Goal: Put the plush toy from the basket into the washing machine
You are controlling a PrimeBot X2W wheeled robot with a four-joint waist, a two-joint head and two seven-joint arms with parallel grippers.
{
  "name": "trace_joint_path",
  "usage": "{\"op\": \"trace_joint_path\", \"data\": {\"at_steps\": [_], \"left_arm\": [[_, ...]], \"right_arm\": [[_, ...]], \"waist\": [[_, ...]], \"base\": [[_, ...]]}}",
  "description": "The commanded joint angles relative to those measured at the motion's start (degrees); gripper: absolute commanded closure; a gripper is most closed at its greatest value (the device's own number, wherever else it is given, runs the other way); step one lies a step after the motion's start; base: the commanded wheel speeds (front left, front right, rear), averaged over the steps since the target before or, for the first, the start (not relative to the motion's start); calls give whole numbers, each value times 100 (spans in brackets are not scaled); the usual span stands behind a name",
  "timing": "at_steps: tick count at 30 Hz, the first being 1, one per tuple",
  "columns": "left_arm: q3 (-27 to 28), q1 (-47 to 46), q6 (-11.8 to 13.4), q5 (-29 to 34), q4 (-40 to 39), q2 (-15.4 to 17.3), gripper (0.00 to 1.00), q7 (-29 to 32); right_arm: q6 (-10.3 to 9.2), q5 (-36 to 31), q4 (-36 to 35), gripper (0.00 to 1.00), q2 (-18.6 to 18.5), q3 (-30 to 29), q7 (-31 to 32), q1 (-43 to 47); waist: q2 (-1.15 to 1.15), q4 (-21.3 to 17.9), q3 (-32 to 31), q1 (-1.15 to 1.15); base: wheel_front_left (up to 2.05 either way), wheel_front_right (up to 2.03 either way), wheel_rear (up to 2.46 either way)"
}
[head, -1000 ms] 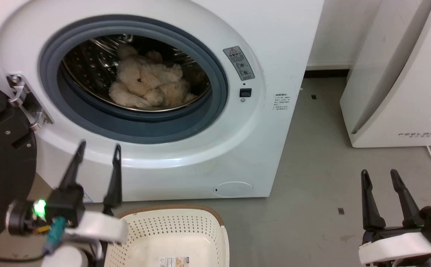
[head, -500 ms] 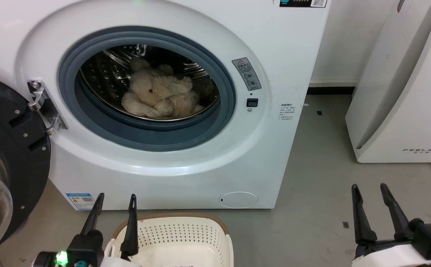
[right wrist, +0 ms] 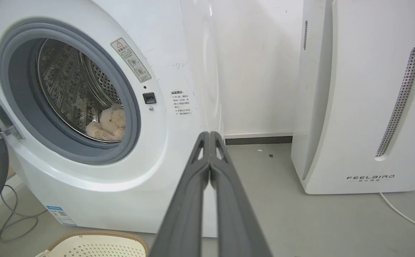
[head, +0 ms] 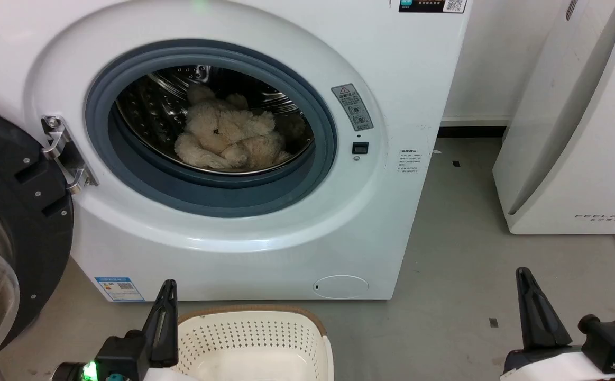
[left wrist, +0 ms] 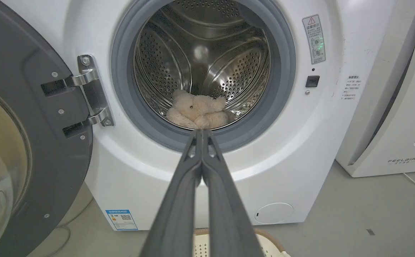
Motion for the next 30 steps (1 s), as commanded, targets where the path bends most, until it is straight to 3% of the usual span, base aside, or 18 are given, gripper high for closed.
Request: {"op": "trace_joint_path", "data": {"at_steps": [1, 30], "left_arm": [[52, -10, -43, 56, -1, -46, 100, 39], [455, -82, -400, 468, -7, -400, 100, 379]], "right_arm": [[0, -33, -20, 100, 0, 8, 28, -6], [-1, -264, -166, 100, -1, 66, 368, -49]], "waist": [[0, 0, 0, 0], [0, 0, -3, 0]], "base": [[0, 0, 0], [0, 0, 0]]}}
